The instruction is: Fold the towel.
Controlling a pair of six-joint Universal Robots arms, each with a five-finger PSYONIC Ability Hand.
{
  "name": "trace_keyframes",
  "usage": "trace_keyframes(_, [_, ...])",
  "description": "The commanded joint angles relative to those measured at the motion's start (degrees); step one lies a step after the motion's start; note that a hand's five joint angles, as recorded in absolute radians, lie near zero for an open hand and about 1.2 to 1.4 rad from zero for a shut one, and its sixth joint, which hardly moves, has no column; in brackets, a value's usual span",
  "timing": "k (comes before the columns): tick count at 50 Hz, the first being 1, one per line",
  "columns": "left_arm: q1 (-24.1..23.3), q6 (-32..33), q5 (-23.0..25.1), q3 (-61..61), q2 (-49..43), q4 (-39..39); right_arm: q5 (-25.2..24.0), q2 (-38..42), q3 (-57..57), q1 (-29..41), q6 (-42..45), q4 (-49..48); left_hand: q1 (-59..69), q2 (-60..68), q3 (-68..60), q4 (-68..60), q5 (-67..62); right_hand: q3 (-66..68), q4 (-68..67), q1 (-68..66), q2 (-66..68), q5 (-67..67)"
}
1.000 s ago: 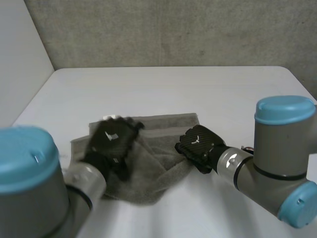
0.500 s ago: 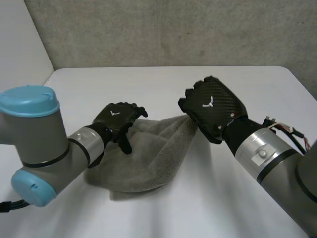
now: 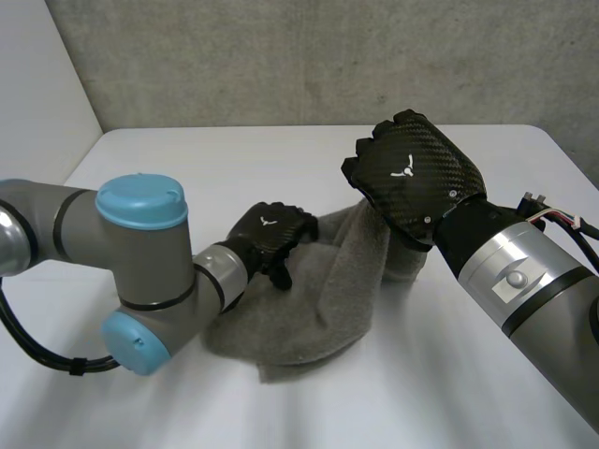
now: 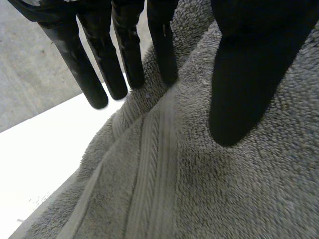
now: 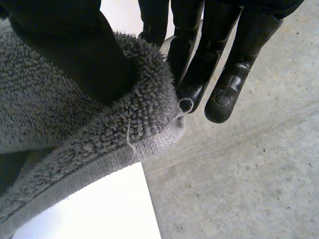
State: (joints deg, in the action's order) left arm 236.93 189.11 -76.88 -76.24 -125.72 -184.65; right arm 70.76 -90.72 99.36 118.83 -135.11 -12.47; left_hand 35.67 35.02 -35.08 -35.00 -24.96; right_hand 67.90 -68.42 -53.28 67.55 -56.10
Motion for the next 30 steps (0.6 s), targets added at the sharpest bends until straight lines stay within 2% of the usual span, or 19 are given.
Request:
trace_keyframes(1, [-1.2, -0.1, -1.0, 1.5, -1.3, -1.5, 0.0, 0.3, 0.3, -0.3, 0.0, 0.0, -13.2, -12.5, 12.6, 12.5, 12.5, 12.1, -11.6, -26.7, 12.4, -13.9])
trace_keyframes(11, [-1.2, -0.2, -2.8, 2.2, -1.5, -4.2, -0.1, 0.4, 0.9, -0.3, 0.0, -0.2, -12.0, -11.4, 11.4, 11.3, 11.3, 12.1, -11.6, -26.7, 12.4, -13.9])
trace_keyframes(20, [-2.0, -1.2, -2.7, 3.3, -3.4, -5.9, 0.0, 1.7, 0.7, -0.4, 0.0, -0.4, -9.0, -8.3, 8.4, 8.3, 8.3, 12.1, -11.6, -26.7, 12.4, -13.9])
trace_keyframes(24, [-3.1, -1.5, -2.5, 3.9, -5.2, -5.9, 0.0, 2.6, 0.2, -0.4, 0.1, -0.9, -4.3, -3.6, 3.7, 3.6, 3.6, 12.1, -11.6, -26.7, 12.4, -13.9])
trace_keyframes(27, [-3.8, -1.4, -2.4, 4.9, -7.5, -6.0, 0.0, 3.6, -0.5, -0.4, 0.1, -0.9, 2.0, 2.6, -2.6, -2.6, -2.7, 12.1, -11.6, -26.7, 12.4, -13.9])
trace_keyframes(29, [-4.0, -1.4, -2.7, 6.8, -9.1, -6.0, -0.1, 4.6, -1.4, -0.4, 0.1, -0.5, 11.3, 12.0, -11.9, -12.0, -12.0, 12.1, -11.6, -26.7, 12.4, -13.9])
trace_keyframes(30, [-4.0, -1.4, -2.7, 6.8, -9.1, -6.0, -0.1, 4.6, -1.5, -0.4, 0.1, -0.5, 11.4, 12.0, -12.0, -12.1, -12.1, 12.1, -11.6, -26.7, 12.4, -13.9])
